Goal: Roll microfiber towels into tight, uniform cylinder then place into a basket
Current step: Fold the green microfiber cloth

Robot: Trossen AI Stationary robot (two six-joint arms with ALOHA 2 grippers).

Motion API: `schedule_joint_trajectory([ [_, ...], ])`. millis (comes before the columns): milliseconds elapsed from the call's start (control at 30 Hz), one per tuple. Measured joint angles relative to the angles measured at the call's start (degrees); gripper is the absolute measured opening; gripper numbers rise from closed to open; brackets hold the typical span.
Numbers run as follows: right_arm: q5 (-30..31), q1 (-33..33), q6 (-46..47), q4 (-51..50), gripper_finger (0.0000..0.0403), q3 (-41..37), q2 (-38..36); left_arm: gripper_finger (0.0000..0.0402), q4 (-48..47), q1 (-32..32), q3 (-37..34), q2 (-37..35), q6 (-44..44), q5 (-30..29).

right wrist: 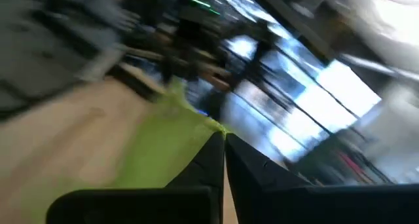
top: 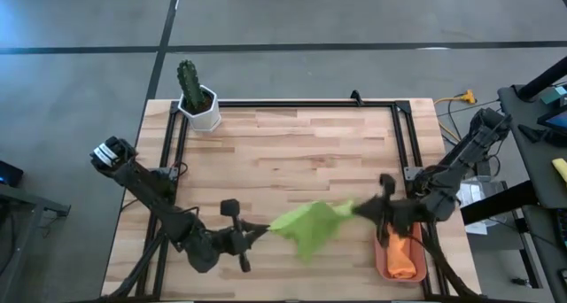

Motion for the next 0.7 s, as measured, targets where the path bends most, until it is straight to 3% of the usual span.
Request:
schedule_joint_trajectory([
  [33,-3.2,-0.2,-0.5,-0.2,0.0009,0.0,0.2,0.0000,0.0,0.4,0.0,0.0,0.6,2.5],
  [100,-4.0,-0.9,-1.5,0.1,0.0008,0.0,0.3,0.0000,-0.4,0.6,-0.4,0.0,1.8,5.6],
  [200,2.7,-2.5,-0.8,0.3,0.0009,0.2,0.2,0.0000,-1.2,1.0,-1.2,0.0,1.1,1.1],
  [300,4.0,-3.9,0.9,-0.1,0.0009,0.2,0.3,0.0000,-3.1,2.3,-1.9,-0.1,1.1,-2.6],
  [400,-0.2,-3.3,1.1,-0.1,0.0009,0.2,0.3,0.0000,-3.8,3.1,-1.9,-1.0,1.1,-2.1],
  [567,-3.6,-0.8,1.1,0.7,0.0009,1.4,0.3,0.0000,-3.5,3.0,-1.9,-1.7,3.9,8.0],
  [700,-0.2,0.4,2.5,0.7,0.0009,1.7,0.2,0.0000,-4.3,2.4,-1.9,-1.8,2.5,4.5],
])
